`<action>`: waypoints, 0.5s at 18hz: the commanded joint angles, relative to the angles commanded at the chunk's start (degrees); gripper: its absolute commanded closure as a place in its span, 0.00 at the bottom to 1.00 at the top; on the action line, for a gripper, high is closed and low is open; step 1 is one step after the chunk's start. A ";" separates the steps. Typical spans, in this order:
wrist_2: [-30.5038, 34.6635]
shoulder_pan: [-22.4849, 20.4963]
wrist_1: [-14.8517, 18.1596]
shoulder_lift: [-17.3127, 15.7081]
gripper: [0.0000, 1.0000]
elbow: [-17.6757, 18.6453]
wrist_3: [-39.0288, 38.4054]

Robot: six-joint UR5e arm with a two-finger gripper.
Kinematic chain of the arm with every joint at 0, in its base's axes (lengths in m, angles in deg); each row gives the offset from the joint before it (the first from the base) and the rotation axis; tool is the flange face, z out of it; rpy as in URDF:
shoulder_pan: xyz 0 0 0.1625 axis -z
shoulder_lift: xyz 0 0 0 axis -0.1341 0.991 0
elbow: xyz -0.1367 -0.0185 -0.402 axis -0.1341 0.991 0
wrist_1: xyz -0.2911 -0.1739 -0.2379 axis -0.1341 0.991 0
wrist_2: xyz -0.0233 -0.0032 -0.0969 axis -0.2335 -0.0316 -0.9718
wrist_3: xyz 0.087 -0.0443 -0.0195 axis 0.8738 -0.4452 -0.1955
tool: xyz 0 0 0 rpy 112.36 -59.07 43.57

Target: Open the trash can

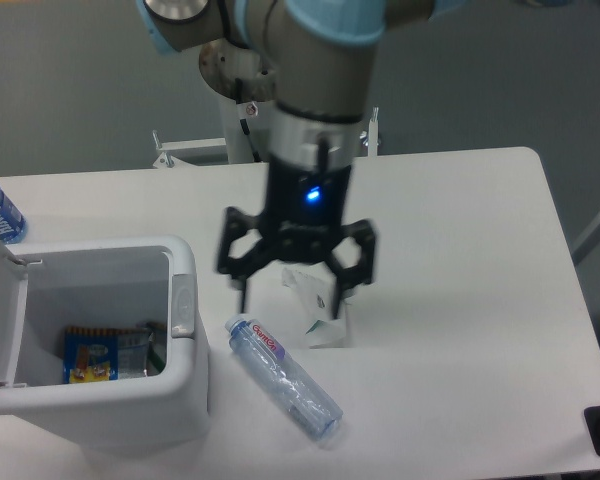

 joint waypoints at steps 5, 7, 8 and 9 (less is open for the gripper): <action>11.15 -2.55 3.24 -0.09 0.00 1.58 21.77; 16.43 -4.39 6.14 -0.18 0.00 2.19 30.91; 17.67 -5.36 7.02 -0.18 0.00 2.63 35.22; 18.03 -6.32 7.38 -0.26 0.00 3.07 39.00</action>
